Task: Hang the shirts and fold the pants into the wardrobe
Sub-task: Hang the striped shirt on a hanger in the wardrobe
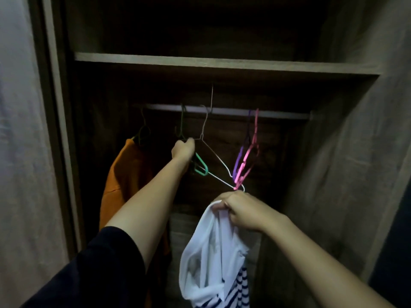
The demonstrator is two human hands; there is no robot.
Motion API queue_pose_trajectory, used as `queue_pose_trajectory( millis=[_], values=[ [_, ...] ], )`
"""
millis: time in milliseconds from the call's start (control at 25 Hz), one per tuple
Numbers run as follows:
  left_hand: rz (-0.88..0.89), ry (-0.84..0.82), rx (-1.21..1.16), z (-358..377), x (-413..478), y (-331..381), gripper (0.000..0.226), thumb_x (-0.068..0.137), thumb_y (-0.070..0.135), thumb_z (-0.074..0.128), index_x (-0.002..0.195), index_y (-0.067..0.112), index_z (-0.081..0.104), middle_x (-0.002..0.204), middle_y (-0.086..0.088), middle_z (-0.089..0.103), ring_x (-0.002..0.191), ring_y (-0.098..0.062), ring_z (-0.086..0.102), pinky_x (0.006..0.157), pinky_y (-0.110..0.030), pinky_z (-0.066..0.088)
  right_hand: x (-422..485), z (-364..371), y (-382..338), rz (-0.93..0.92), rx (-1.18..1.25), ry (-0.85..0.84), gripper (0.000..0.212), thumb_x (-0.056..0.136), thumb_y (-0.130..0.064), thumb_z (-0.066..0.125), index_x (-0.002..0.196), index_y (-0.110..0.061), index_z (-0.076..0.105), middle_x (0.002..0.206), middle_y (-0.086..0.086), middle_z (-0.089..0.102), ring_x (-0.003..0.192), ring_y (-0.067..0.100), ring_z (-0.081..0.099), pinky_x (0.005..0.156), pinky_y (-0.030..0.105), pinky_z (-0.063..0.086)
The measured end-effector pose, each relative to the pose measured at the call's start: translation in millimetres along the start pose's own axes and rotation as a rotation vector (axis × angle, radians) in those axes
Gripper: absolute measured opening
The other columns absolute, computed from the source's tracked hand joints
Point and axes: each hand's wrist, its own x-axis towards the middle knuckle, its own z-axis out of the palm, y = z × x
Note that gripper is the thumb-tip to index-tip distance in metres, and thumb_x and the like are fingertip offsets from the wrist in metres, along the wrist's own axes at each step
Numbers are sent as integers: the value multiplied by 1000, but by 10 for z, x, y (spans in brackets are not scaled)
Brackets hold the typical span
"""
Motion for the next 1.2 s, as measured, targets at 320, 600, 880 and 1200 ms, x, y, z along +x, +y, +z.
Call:
queue_pose_trajectory(
  millis=[320, 600, 880, 1200],
  values=[
    [167, 29, 84, -370, -7, -29, 32, 97, 26, 43, 120, 6, 52, 113, -13, 61, 96, -25, 62, 83, -33, 51, -21, 21, -133, 14, 26, 40, 55, 78, 0, 44, 123, -28, 58, 134, -13, 50, 121, 15, 50, 92, 40, 49],
    [386, -47, 31, -1002, -762, -1267, 16, 88, 18, 61, 82, 19, 46, 69, -1, 57, 66, -21, 60, 61, -34, 45, 24, 89, -379, 57, -14, 4, 58, 77, 1, 43, 125, -29, 56, 137, -11, 47, 123, 17, 48, 93, 40, 48],
    [179, 13, -261, -1592, -1116, -1605, 25, 97, 46, 40, 93, 33, 61, 59, -4, 48, 48, -17, 47, 47, -31, 42, 58, 175, -636, 90, 20, -23, 55, 79, 2, 44, 125, -25, 57, 137, -7, 46, 120, 23, 50, 95, 41, 47],
    [53, -561, -216, -2679, -1438, -1683, 24, 77, 30, 66, 85, 10, 74, 46, -1, 35, 37, -7, 32, 37, -15, 21, -36, 200, -869, 211, 65, -58, 52, 81, -1, 47, 131, -11, 51, 144, 4, 36, 129, 26, 42, 105, 39, 40]
  ],
)
